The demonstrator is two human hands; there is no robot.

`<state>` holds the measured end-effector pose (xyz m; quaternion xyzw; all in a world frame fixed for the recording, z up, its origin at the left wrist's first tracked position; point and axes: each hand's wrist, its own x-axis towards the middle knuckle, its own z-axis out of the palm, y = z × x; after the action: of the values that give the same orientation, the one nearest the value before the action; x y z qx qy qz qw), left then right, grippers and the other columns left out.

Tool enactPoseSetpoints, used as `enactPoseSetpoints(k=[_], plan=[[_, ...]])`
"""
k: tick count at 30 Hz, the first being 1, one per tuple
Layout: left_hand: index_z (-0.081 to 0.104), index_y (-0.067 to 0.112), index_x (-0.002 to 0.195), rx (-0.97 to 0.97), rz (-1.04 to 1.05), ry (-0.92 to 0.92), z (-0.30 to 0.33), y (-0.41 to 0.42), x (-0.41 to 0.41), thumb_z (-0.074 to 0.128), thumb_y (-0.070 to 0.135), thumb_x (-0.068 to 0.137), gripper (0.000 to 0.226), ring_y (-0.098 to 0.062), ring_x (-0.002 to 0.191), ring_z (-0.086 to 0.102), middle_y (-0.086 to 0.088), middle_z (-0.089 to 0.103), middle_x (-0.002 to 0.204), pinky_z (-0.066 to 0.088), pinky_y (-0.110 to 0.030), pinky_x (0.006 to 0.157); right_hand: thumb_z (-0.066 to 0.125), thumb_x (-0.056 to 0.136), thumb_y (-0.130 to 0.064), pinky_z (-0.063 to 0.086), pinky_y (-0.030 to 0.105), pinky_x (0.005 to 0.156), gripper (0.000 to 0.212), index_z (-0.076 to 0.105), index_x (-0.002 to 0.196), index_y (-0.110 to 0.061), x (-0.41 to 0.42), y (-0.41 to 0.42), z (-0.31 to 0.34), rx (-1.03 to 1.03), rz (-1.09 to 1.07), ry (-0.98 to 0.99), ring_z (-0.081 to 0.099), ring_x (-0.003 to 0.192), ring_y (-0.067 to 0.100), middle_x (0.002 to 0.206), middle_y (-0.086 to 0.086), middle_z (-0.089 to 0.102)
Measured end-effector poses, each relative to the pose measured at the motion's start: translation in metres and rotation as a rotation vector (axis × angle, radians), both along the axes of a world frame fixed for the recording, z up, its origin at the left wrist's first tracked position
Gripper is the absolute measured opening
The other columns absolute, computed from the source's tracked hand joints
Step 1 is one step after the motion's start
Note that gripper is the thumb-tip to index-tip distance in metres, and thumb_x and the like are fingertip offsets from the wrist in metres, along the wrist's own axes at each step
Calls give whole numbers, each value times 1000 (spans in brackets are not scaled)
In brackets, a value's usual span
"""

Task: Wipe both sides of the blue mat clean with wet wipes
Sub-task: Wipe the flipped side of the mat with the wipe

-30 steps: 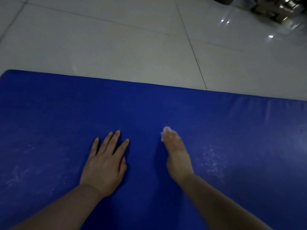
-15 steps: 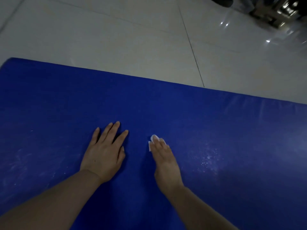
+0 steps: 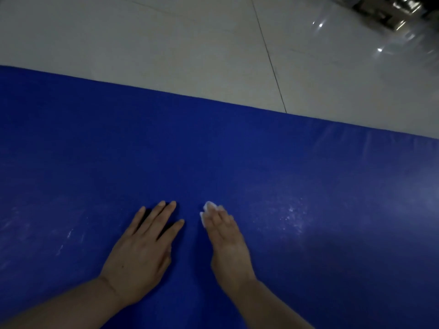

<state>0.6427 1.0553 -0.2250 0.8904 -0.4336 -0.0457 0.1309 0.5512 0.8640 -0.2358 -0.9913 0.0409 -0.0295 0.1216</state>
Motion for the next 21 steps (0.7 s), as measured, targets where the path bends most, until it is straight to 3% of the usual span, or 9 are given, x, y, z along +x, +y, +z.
enactPoseSetpoints(k=[3,5,7,10,12,14,17,19,21], plan=[[58,14,132,17,0,14,-2,1,1,32,27,87,53,-26,140,29,-15,36,151,14,-45,115,22,76,10,7,23,118,78,24,150,-16,-16,-57,7,45,-296,-48,13,144,11,157,-8,16],[58,14,132,27,1,18,-2,0,1,31,27,87,53,-26,140,29,-15,37,150,13,-44,115,28,75,24,3,24,119,80,29,147,-9,-24,-85,15,14,-533,-30,10,146,14,154,-5,18],[58,13,131,32,3,17,-2,-1,0,31,28,88,53,-26,139,30,-15,38,150,12,-44,115,32,79,25,-3,20,118,80,21,149,-12,-24,-85,17,40,-611,3,1,144,8,154,-9,9],[58,13,131,37,9,15,-1,-1,0,31,28,88,53,-27,139,31,-15,38,150,13,-45,115,33,87,6,-2,11,113,69,15,150,-17,-13,-23,17,85,-414,-7,9,145,9,152,-12,8],[58,13,132,43,15,20,0,-1,1,31,28,88,53,-27,139,32,-15,38,150,13,-45,115,32,84,-1,3,18,117,72,13,151,-20,-22,17,7,101,-165,-15,16,143,13,156,-5,19],[57,13,132,42,17,15,1,-1,1,31,28,88,53,-27,139,33,-15,39,149,12,-44,115,45,71,15,8,31,118,89,18,150,-15,-35,15,4,28,11,-1,20,143,18,155,2,27],[57,13,132,47,23,14,2,-1,0,30,28,89,53,-27,138,33,-15,40,148,12,-44,115,54,53,32,9,31,118,102,30,146,-5,-45,-38,8,-30,-212,27,21,142,20,153,5,28],[56,12,133,51,26,13,2,-1,-1,29,28,90,53,-29,138,35,-16,40,148,13,-45,116,50,53,36,6,25,118,101,33,144,-3,-47,-55,13,-46,-397,6,20,142,20,152,3,26],[57,10,132,50,27,17,3,0,-2,29,27,90,53,-31,137,38,-18,41,148,16,-47,115,46,61,33,7,28,117,95,25,146,-3,-46,-32,14,-58,-396,-6,16,143,21,152,6,22]])
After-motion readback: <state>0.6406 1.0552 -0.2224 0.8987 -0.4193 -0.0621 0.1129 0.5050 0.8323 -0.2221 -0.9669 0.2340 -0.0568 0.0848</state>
